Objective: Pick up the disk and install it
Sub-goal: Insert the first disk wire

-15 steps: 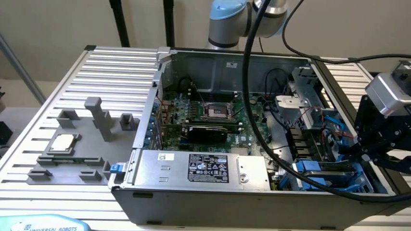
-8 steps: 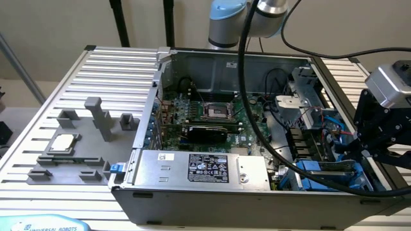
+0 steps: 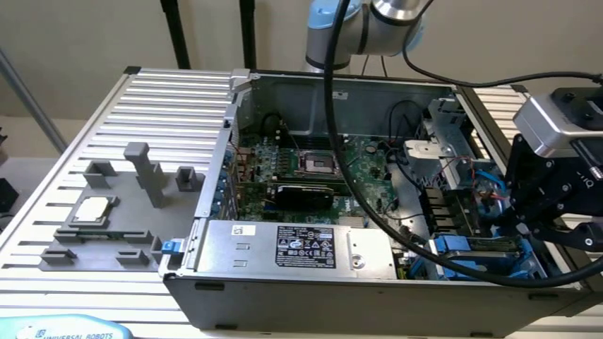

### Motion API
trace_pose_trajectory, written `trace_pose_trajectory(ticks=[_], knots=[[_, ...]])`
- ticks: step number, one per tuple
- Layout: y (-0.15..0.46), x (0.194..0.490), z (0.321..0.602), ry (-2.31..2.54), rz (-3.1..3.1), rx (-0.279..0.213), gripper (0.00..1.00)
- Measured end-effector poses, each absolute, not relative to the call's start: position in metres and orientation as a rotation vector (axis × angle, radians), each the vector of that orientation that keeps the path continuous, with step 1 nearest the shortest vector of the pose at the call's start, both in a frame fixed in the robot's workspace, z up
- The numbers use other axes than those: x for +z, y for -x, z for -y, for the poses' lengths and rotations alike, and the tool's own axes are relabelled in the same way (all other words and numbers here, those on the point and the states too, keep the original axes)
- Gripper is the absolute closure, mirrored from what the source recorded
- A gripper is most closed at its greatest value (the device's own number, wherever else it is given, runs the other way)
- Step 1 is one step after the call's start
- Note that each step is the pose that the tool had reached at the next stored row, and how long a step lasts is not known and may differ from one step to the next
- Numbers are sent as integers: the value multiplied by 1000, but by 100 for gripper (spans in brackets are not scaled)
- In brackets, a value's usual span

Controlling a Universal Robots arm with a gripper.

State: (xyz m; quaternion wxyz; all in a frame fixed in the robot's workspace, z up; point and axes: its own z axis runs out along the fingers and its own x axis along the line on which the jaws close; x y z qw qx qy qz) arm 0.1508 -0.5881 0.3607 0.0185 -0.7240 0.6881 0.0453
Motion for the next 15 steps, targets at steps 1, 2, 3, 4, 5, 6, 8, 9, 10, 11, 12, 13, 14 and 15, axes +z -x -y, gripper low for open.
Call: trace_pose_trajectory(ticks=[1,2,3,4,5,6,8,9,10,11,12,13,14,15], knots=[[-150,361,588,2251,-2140,135,84],[-149,360,588,2253,-2145,128,84],[-149,360,588,2253,-2150,123,84],[-148,360,588,2253,-2157,116,84],[-148,359,588,2252,-2165,110,84],[-148,359,588,2250,-2173,103,84],[-148,357,588,2246,-2186,95,84],[-147,356,588,2243,-2193,90,84],[-147,355,588,2239,-2199,87,84],[-147,354,588,2236,-2205,84,84],[-147,353,588,2233,-2210,83,84],[-146,353,587,2230,-2213,82,84],[-146,352,586,2228,-2216,81,84],[-146,351,585,2226,-2219,81,84]])
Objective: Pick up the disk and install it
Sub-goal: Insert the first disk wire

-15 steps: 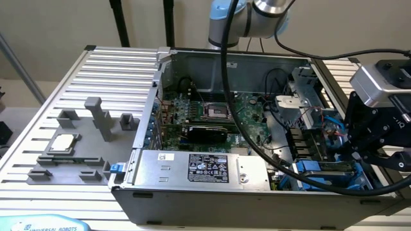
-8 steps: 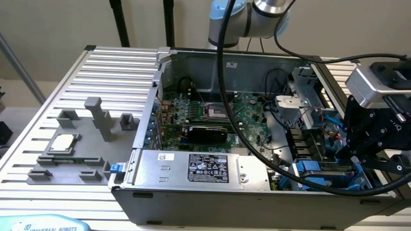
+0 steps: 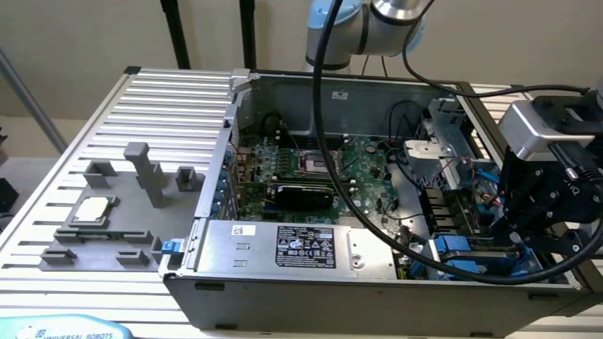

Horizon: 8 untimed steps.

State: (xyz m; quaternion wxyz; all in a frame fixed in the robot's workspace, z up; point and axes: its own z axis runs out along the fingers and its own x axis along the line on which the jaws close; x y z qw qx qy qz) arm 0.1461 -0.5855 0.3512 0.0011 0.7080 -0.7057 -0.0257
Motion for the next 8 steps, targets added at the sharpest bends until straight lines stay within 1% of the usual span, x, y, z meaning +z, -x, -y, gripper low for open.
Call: trace_pose_trajectory(ticks=[8], knots=[[-146,346,580,-2198,2234,-72,84]])
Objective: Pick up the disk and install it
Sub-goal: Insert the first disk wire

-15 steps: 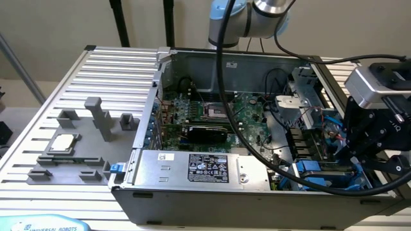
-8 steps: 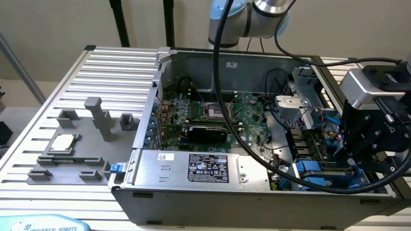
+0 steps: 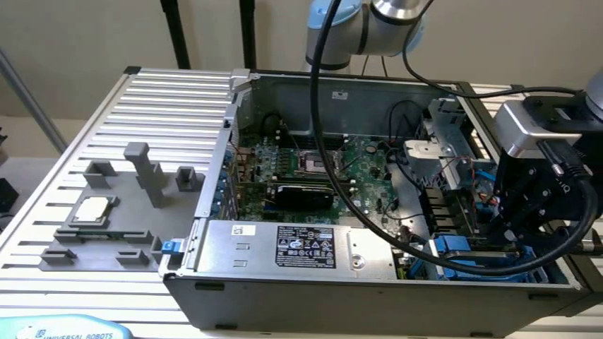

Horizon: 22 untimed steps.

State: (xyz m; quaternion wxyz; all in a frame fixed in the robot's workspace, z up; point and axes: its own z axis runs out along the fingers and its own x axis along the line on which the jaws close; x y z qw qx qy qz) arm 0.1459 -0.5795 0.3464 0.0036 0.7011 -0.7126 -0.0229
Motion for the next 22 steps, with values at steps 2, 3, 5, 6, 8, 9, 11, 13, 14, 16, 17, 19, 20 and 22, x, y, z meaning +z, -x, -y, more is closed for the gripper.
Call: trace_pose_trajectory(ticks=[2,3,5,6,8,9,11,13,14,16,17,19,20,22], knots=[[-146,346,579,-2187,2242,-69,84],[-146,345,578,-2182,2246,-68,84],[-146,345,577,-2172,2253,-65,84],[-146,345,577,-2168,2256,-63,84],[-146,345,575,-2160,2261,-60,84],[-146,345,574,-2157,2262,-57,84],[-147,345,573,-2149,2263,-49,84],[-147,345,571,-2140,2262,-37,84],[-148,345,571,-2135,2261,-29,84],[-148,345,570,-2126,2261,-20,84],[-148,345,569,-2123,2262,-18,84],[-148,344,567,-2120,2263,-16,84],[-148,344,567,-2119,2263,-15,84],[-148,344,566,-2116,2264,-13,84]])
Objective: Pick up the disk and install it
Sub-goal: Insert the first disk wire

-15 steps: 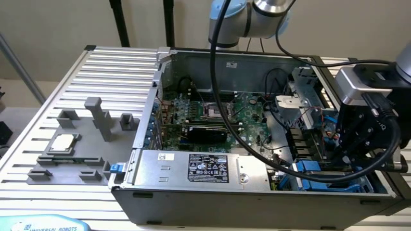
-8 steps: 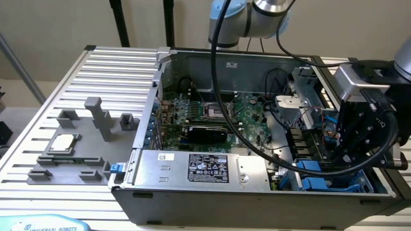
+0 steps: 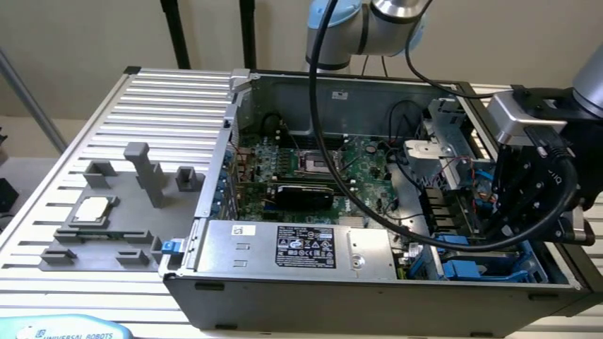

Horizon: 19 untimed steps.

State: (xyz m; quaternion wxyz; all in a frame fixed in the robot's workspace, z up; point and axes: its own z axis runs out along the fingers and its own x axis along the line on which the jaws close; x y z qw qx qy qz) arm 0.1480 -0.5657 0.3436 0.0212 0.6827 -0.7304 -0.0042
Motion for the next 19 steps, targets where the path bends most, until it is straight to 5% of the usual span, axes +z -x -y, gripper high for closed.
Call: trace_pose_trajectory(ticks=[19], knots=[[-149,342,560,-2082,2262,27,84]])
